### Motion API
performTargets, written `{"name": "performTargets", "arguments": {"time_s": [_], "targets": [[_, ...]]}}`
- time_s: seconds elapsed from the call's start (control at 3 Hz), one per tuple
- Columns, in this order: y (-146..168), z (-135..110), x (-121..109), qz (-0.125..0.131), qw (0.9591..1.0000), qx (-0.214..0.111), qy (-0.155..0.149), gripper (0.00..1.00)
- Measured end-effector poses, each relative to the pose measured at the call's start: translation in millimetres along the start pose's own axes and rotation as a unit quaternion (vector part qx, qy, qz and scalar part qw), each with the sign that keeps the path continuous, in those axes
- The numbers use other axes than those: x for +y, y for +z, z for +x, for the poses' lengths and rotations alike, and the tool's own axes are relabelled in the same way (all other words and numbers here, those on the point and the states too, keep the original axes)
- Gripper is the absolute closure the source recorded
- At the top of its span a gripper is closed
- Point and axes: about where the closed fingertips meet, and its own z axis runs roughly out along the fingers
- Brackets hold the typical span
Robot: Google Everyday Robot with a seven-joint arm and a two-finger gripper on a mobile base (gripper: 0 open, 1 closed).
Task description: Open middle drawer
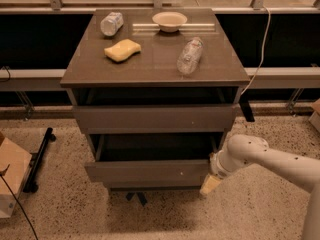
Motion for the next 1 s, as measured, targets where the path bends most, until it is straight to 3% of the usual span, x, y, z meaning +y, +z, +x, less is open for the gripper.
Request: {"name": "performTargets", "arguments": {"time_s": [0.33, 1.0], "targets": [[1.4, 12.2, 16.9, -0.027, 0.9995, 0.007, -0.018, 0.43], [-2.9, 10.4, 16.9, -0.027, 0.9995, 0.007, -0.018, 0.97]]}}
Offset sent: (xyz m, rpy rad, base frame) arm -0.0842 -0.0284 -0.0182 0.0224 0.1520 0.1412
